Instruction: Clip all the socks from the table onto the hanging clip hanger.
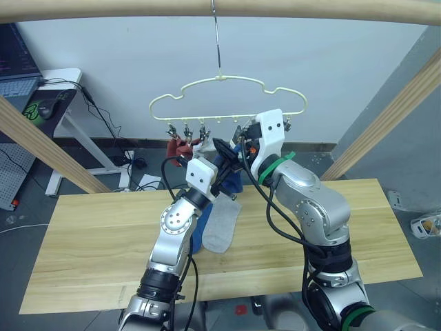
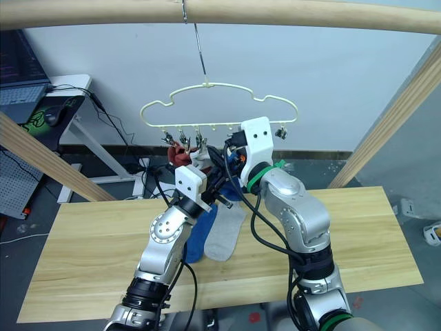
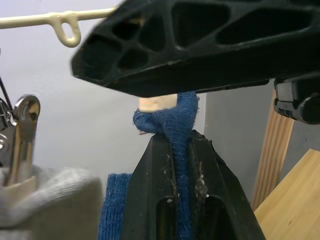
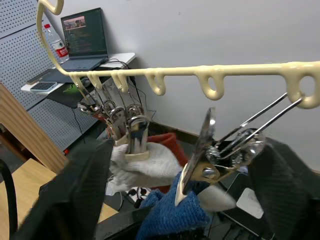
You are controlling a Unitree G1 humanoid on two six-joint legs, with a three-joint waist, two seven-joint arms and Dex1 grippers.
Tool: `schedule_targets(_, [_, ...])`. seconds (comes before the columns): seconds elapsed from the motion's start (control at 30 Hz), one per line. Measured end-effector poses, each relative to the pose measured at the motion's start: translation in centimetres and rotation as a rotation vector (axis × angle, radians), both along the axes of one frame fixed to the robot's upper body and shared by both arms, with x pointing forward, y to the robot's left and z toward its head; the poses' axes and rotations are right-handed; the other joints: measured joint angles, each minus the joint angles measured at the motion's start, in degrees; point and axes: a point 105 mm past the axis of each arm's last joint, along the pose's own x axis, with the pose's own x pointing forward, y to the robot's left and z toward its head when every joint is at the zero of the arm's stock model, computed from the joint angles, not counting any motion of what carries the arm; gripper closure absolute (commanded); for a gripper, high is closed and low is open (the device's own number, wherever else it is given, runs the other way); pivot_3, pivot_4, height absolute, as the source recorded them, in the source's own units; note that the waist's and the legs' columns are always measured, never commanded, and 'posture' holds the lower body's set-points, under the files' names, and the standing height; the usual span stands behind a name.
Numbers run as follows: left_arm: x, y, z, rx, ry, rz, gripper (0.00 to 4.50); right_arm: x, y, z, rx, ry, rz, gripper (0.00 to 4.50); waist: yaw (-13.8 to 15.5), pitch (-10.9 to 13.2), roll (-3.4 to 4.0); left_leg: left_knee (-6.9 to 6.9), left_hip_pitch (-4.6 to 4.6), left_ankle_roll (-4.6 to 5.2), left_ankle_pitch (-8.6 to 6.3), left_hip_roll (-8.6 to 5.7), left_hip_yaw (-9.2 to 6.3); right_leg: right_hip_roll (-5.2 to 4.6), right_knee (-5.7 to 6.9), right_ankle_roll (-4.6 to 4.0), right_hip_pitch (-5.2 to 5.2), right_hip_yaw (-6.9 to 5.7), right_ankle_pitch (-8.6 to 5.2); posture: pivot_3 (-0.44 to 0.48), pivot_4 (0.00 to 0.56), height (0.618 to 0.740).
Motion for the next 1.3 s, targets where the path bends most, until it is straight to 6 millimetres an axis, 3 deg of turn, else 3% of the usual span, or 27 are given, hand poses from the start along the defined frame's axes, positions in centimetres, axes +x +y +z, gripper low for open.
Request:
schedule_targets(0.07, [0.0,0.0,0.1,0.001,-0.003,0.0,4.5,-0.1,0.1,-0.1,0.0,0.005,0.012,0.51,0.0,0.0,0.0,0.02,0.01,0.0,0.0,0.0,-0.01,0.0,0.04,0.0,0.0,0.0,0.0,-0.169,0.256,0.74])
schedule_targets(0.37, [0.2,0.2,-0.1,0.01,0.013,0.002,1.84,-0.3,-0.4,-0.5,-0.018,0.021,0.016,0.48,0.0,0.0,0.0,0.08,0.21,0.04,0.04,-0.08,0.02,0.02,0.48,0.01,0.0,0.02,-0.01,-0.17,0.255,0.74])
schedule_targets(0.77, [-1.4,3.4,-2.2,0.147,0.09,0.021,1.84,-1.9,-2.9,-0.8,-0.118,-0.045,0.0,0.48,-0.1,0.0,0.0,0.06,0.47,0.04,0.05,-0.04,0.15,0.09,0.59,0.02,0.09,0.07,-0.02,-0.18,0.251,0.74])
schedule_targets(0.9, [-2.2,4.0,-2.0,0.161,0.108,-0.025,1.84,-3.0,-3.2,-0.9,-0.138,-0.064,0.009,0.48,-0.1,0.0,-0.01,0.07,0.52,0.04,0.05,-0.04,0.16,0.09,0.6,0.02,0.13,0.06,-0.02,-0.183,0.245,0.74])
schedule_targets(1.07, [-3.0,4.1,-0.9,0.179,0.114,-0.092,1.78,-3.5,-3.8,-1.3,-0.143,-0.061,-0.007,2.1,-0.1,0.0,-0.02,0.06,0.7,0.04,0.06,-0.04,0.2,0.09,0.6,0.03,0.26,0.07,-0.03,-0.189,0.229,0.74])
schedule_targets(1.3, [-3.1,4.0,1.0,0.185,0.103,-0.136,1.78,-3.2,-4.5,-1.6,-0.142,-0.052,-0.09,2.1,-0.2,-0.1,-0.07,0.06,0.74,0.03,0.06,-0.05,0.2,0.11,0.62,0.04,0.29,0.07,-0.04,-0.187,0.213,0.74])
